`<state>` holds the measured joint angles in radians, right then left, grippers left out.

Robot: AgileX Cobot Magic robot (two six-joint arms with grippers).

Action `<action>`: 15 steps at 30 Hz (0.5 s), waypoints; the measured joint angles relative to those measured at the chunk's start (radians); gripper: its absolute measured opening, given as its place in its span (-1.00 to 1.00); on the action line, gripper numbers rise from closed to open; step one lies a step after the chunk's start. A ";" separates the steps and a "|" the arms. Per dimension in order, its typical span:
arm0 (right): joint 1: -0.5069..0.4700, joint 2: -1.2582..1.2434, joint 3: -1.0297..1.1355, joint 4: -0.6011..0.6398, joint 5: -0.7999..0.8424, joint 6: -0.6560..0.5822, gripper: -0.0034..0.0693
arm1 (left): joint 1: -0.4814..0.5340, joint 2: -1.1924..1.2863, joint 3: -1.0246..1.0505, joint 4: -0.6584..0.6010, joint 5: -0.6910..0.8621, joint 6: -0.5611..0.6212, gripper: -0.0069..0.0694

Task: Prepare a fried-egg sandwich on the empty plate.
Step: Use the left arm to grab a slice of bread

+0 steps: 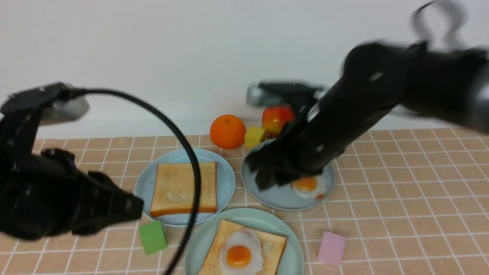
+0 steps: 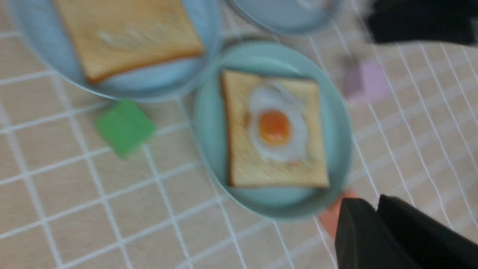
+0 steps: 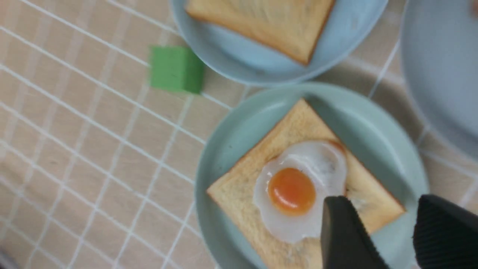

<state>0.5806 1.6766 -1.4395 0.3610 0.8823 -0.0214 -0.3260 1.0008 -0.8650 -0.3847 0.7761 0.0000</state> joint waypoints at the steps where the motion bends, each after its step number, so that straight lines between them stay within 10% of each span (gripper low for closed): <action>1: 0.000 -0.044 0.006 -0.002 0.002 0.000 -0.11 | 0.000 0.017 0.000 0.035 -0.024 -0.038 -0.50; 15: 0.000 -0.609 0.369 -0.006 0.010 -0.187 -0.28 | 0.000 0.566 -0.294 0.342 -0.057 -0.311 0.19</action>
<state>0.5806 1.0677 -1.0708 0.3546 0.8918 -0.2083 -0.3260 1.5669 -1.1586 -0.0425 0.7189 -0.3115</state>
